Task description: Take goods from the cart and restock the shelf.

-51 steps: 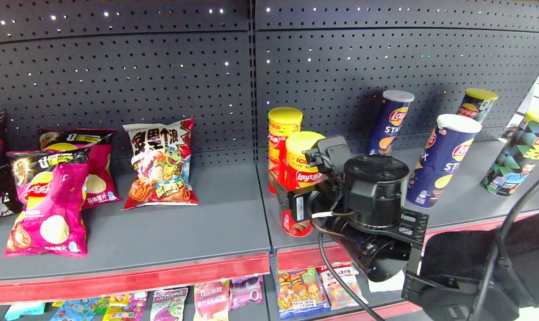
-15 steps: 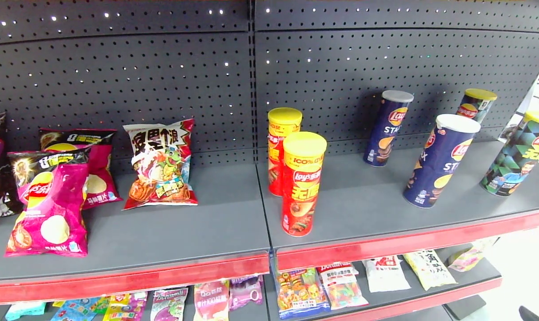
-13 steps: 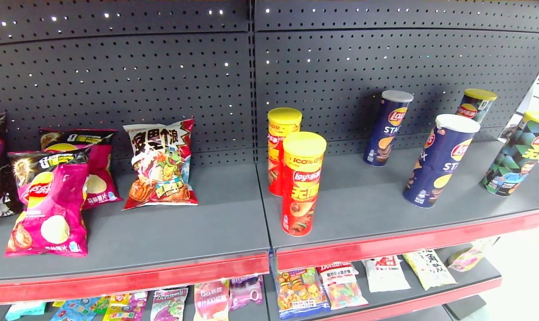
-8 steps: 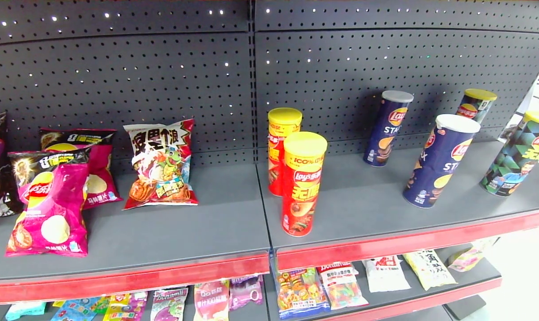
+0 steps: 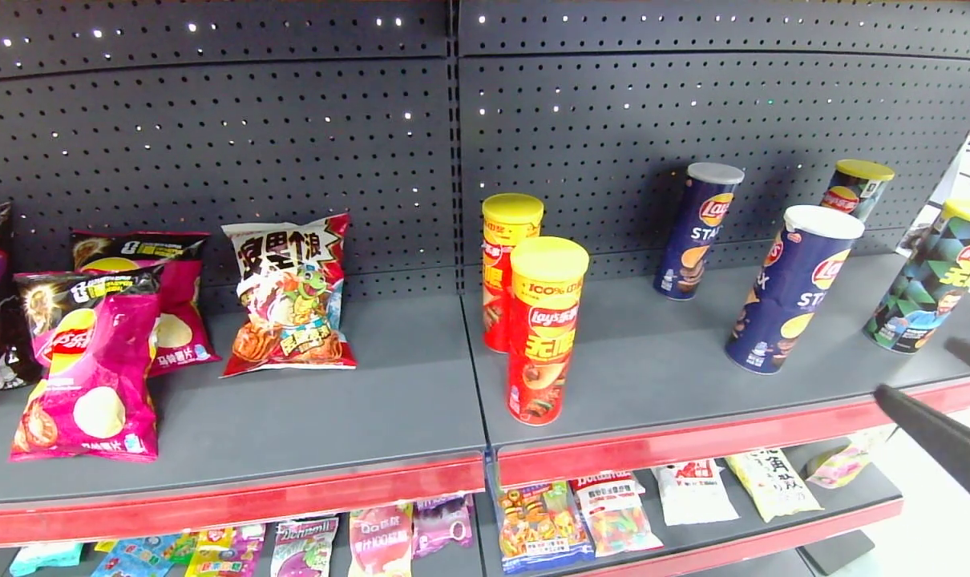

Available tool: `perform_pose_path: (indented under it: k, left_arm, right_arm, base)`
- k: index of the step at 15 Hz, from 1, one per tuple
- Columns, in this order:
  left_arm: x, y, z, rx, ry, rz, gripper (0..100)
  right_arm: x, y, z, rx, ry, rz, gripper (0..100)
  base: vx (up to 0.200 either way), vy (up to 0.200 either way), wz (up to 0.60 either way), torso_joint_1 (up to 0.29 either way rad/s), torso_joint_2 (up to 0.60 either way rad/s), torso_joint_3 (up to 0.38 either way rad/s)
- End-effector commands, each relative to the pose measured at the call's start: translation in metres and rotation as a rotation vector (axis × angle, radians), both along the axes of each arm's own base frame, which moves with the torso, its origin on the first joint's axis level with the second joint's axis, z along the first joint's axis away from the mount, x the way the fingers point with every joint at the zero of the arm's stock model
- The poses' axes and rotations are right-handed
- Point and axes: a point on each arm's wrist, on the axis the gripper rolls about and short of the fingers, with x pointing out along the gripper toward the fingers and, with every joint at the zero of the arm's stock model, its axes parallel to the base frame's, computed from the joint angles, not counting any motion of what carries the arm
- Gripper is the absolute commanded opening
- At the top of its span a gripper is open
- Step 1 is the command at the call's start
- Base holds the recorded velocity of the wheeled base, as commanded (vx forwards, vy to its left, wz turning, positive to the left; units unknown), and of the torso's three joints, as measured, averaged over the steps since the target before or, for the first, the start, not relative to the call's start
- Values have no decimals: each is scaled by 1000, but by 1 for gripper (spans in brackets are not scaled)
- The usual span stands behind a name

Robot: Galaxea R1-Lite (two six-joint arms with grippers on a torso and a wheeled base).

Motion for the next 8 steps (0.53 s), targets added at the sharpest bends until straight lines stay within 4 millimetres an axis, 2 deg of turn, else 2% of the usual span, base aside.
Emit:
perform_pose_path:
  k: [1,5,8]
  left_arm:
    - [0,0,0,0,3,1,100]
    - [0,0,0,0,2,1,100]
    - [0,0,0,0,0,1,100]
  right_arm:
    - [78,48,-26,-66,212,47,100]
    - [121,60,-66,-131,319,-11,100]
    - [133,60,-81,-165,367,-44,100]
  base:
    - [0,0,0,0,0,0]
    - [0,0,0,0,0,0]
    - [0,0,0,0,0,0]
